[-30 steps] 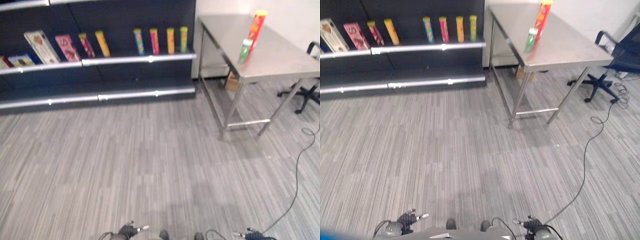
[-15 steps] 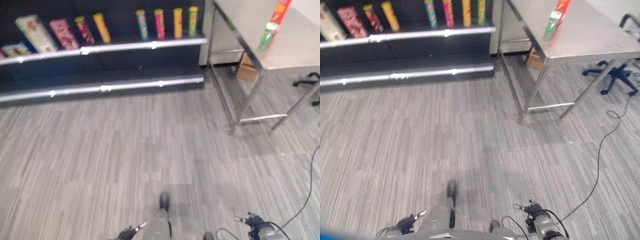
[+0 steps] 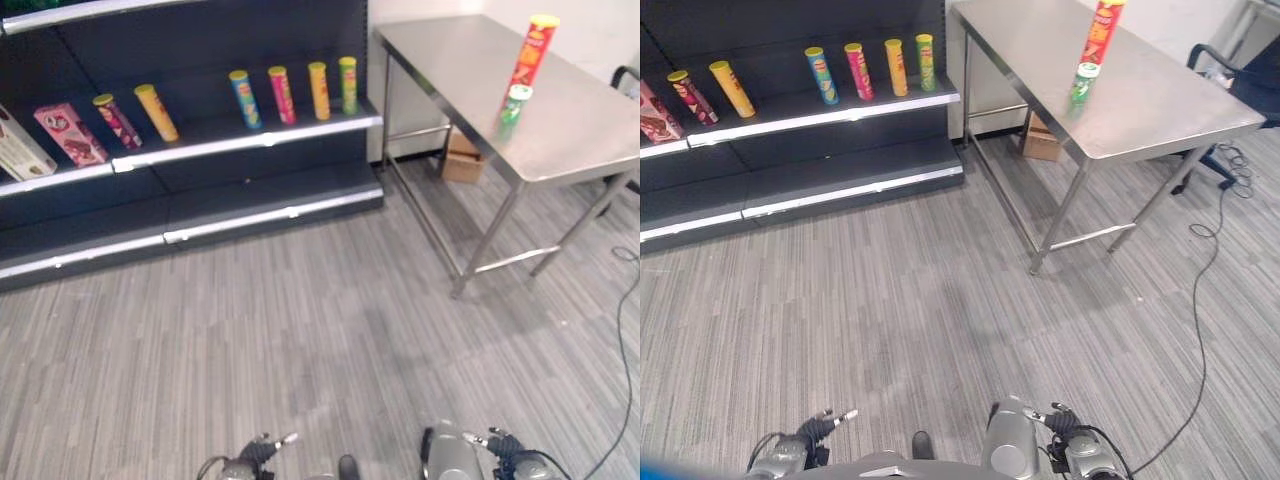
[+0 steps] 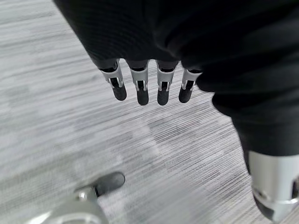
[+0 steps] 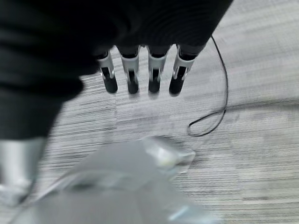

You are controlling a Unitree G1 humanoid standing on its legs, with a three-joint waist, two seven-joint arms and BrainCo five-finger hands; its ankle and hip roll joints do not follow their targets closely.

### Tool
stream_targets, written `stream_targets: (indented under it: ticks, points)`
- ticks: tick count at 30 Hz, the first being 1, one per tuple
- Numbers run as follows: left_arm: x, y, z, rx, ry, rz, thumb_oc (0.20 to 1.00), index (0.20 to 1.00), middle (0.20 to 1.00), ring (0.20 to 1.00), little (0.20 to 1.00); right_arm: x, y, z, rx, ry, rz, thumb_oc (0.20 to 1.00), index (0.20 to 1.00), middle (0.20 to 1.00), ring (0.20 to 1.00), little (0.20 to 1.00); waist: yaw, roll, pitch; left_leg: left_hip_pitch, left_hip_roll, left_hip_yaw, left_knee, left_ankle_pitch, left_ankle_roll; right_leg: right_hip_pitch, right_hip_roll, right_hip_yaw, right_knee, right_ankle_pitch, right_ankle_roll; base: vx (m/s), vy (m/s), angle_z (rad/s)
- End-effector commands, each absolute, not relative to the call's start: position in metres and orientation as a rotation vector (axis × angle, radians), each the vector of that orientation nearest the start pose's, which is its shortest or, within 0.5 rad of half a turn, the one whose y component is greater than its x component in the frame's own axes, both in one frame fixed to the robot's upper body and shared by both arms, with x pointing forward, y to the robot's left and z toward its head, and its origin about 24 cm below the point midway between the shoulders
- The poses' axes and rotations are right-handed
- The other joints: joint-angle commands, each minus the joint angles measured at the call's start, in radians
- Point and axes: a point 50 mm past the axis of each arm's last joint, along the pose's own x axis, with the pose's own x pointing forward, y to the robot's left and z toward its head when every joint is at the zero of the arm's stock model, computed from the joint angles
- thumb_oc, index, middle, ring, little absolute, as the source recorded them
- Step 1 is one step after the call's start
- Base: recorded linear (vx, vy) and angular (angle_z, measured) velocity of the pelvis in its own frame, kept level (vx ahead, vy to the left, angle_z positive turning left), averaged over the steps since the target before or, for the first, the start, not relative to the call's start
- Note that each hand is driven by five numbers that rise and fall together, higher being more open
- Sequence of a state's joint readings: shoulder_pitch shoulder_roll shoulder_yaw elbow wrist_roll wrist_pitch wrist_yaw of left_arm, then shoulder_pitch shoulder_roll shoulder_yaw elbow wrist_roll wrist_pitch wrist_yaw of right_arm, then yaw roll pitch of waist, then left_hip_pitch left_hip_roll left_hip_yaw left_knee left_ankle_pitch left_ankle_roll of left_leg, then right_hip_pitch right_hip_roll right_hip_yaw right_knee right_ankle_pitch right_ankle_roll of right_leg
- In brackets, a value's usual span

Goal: Put the goods on the table back onto the shelves and tidy them up.

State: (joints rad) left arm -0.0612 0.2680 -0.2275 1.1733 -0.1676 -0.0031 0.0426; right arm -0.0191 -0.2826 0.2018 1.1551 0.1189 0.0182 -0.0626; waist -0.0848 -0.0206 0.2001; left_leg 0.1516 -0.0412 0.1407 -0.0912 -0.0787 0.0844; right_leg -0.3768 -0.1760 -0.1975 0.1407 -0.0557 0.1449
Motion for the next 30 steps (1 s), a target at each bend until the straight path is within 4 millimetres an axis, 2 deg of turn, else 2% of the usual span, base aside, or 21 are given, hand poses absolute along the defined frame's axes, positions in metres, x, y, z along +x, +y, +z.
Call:
stream_targets:
  ticks: [1,2,3,5,8,10,12,17,18,19,20,22,23,24,25,26,27,29,30]
  points:
    - [0.143,0.243,-0.143,0.323,1.068,0.083,1.0,1.0,1.0,1.0,1.0,0.103,-0.252,-0.153,-0.317,1.212,-0.142,1.0,1.0,1.0,1.0,1.0,-0.035,0.013,0.053,0.035,0.021,-0.033,0.01,-0.049,-0.118,0.138,0.044,-0.04,-0.213,0.13,0.062,0.57,-0.123,0.47]
    - [0.143,0.243,-0.143,0.323,1.064,0.081,1.0,1.0,1.0,1.0,1.0,0.098,-0.253,-0.155,-0.332,1.234,-0.132,1.0,1.0,1.0,1.0,1.0,-0.039,0.008,0.045,0.069,0.018,-0.033,0.009,-0.07,-0.125,0.112,0.034,-0.091,-0.228,0.133,0.071,0.57,-0.123,0.39]
    - [0.143,0.243,-0.143,0.323,1.064,0.081,1.0,1.0,1.0,1.0,1.0,0.097,-0.253,-0.155,-0.332,1.234,-0.132,1.0,1.0,1.0,1.0,1.0,-0.04,0.009,0.045,0.07,0.019,-0.034,0.009,-0.071,-0.125,0.113,0.035,-0.092,-0.228,0.132,0.071,0.41,-0.115,0.19]
    - [0.142,0.241,-0.144,0.326,1.065,0.061,1.0,1.0,1.0,1.0,1.0,0.089,-0.256,-0.156,-0.35,1.259,-0.12,1.0,1.0,1.0,1.0,1.0,-0.049,0.001,0.028,0.112,0.01,-0.053,0.007,-0.106,-0.125,0.131,0.032,-0.112,-0.226,0.165,0.06,0.31,-0.09,0.02]
    - [0.14,0.238,-0.145,0.343,1.074,0.034,1.0,1.0,1.0,1.0,1.0,0.087,-0.26,-0.155,-0.355,1.263,-0.125,1.0,1.0,1.0,1.0,1.0,-0.064,0.008,0.006,0.147,0.023,-0.064,0.02,-0.139,-0.128,0.155,0.042,-0.125,-0.226,0.184,0.047,0.5,-0.191,0.16]
    - [0.133,0.233,-0.149,0.34,1.093,0.015,1.0,1.0,1.0,1.0,1.0,0.088,-0.266,-0.153,-0.367,1.252,-0.139,1.0,1.0,1.0,1.0,1.0,-0.067,0.034,-0.017,0.136,0.064,-0.067,0.121,-0.113,-0.159,0.195,0.073,-0.131,-0.223,0.182,0.025,0.47,-0.241,0.53]
    - [0.129,0.229,-0.151,0.308,1.101,0.016,1.0,1.0,1.0,1.0,1.0,0.095,-0.267,-0.15,-0.353,1.221,-0.15,1.0,1.0,1.0,1.0,1.0,-0.07,0.047,-0.025,0.106,0.09,-0.059,0.247,-0.037,-0.206,0.237,0.098,-0.142,-0.22,0.151,-0.005,0.32,-0.206,-0.06]
    - [0.129,0.229,-0.151,0.308,1.102,0.016,1.0,1.0,1.0,1.0,1.0,0.095,-0.267,-0.151,-0.353,1.221,-0.15,1.0,1.0,1.0,1.0,1.0,-0.07,0.047,-0.026,0.105,0.089,-0.06,0.247,-0.037,-0.206,0.236,0.097,-0.142,-0.22,0.151,-0.005,0.14,-0.106,-0.16]
    - [0.121,0.229,-0.153,0.224,1.122,0.093,1.0,1.0,1.0,1.0,1.0,0.105,-0.27,-0.147,-0.357,1.185,-0.174,1.0,1.0,1.0,1.0,1.0,-0.036,0.018,0.016,-0.112,0.165,0.001,0.822,0.18,-0.24,0.406,0.143,-0.114,-0.228,0.024,-0.109,0.7,-0.518,0.21]
    - [0.121,0.231,-0.153,0.224,1.123,0.106,1.0,1.0,1.0,1.0,1.0,0.105,-0.271,-0.147,-0.359,1.192,-0.177,1.0,1.0,1.0,1.0,1.0,-0.025,0.006,0.027,-0.158,0.175,0.015,0.862,0.176,-0.233,0.425,0.141,-0.106,-0.228,0.017,-0.113,0.7,-0.518,0.33]
    - [0.121,0.231,-0.153,0.224,1.123,0.106,1.0,1.0,1.0,1.0,1.0,0.105,-0.271,-0.147,-0.359,1.192,-0.177,1.0,1.0,1.0,1.0,1.0,-0.025,0.006,0.026,-0.159,0.174,0.015,0.861,0.176,-0.233,0.425,0.14,-0.106,-0.228,0.017,-0.113,0.2,-0.105,-0.06]
    - [0.121,0.231,-0.153,0.204,1.123,0.125,1.0,1.0,1.0,1.0,1.0,0.101,-0.267,-0.149,-0.37,1.212,-0.153,1.0,1.0,1.0,1.0,1.0,0.007,-0.007,0.041,-0.26,0.224,0.066,0.785,0.123,-0.206,0.481,0.145,-0.075,-0.228,-0.02,-0.109,0.38,-0.076,-0.61]
    - [0.122,0.231,-0.153,0.205,1.118,0.124,1.0,1.0,1.0,1.0,1.0,0.098,-0.266,-0.15,-0.375,1.224,-0.145,1.0,1.0,1.0,1.0,1.0,0.022,0.0,0.042,-0.292,0.232,0.08,0.583,0.11,-0.196,0.505,0.141,-0.058,-0.228,-0.036,-0.092,0.39,-0.019,-0.42]
    - [0.122,0.231,-0.153,0.205,1.118,0.125,1.0,1.0,1.0,1.0,1.0,0.098,-0.266,-0.15,-0.375,1.223,-0.145,1.0,1.0,1.0,1.0,1.0,0.022,-0.003,0.039,-0.292,0.228,0.082,0.577,0.114,-0.195,0.502,0.138,-0.058,-0.228,-0.036,-0.092,0.31,0.096,-0.14]
    - [0.121,0.231,-0.153,0.204,1.117,0.129,1.0,1.0,1.0,1.0,1.0,0.096,-0.267,-0.151,-0.377,1.23,-0.15,1.0,1.0,1.0,1.0,1.0,0.027,0.007,0.039,-0.307,0.225,0.071,0.438,0.122,-0.195,0.512,0.139,-0.052,-0.228,-0.053,-0.079,0.22,0.117,-0.28]
    - [0.12,0.23,-0.153,0.201,1.118,0.127,1.0,1.0,1.0,1.0,1.0,0.094,-0.268,-0.151,-0.379,1.235,-0.153,1.0,1.0,1.0,1.0,1.0,0.037,0.017,0.038,-0.311,0.224,0.053,0.314,0.144,-0.201,0.528,0.141,-0.042,-0.228,-0.065,-0.072,0.43,0.221,-0.47]
    - [0.121,0.229,-0.153,0.204,1.112,0.124,1.0,1.0,1.0,1.0,1.0,0.091,-0.271,-0.151,-0.39,1.241,-0.159,1.0,1.0,1.0,1.0,1.0,0.05,0.042,0.048,-0.326,0.212,-0.021,0.133,0.234,-0.234,0.559,0.156,-0.023,-0.228,-0.089,-0.064,0.44,0.21,-0.58]
    - [0.12,0.229,-0.153,0.206,1.114,0.118,1.0,1.0,1.0,1.0,1.0,0.088,-0.275,-0.15,-0.399,1.247,-0.172,1.0,1.0,1.0,1.0,1.0,0.058,0.054,0.056,-0.357,0.211,-0.075,0.029,0.264,-0.262,0.589,0.162,0.014,-0.228,-0.111,-0.063,0.37,0.165,-0.61]
    - [0.117,0.228,-0.154,0.207,1.124,0.116,1.0,1.0,1.0,1.0,1.0,0.088,-0.277,-0.149,-0.4,1.249,-0.181,1.0,1.0,1.0,1.0,1.0,0.058,0.058,0.059,-0.368,0.215,-0.081,0.015,0.276,-0.274,0.6,0.159,0.029,-0.228,-0.12,-0.059,0.3,0.142,-0.7]
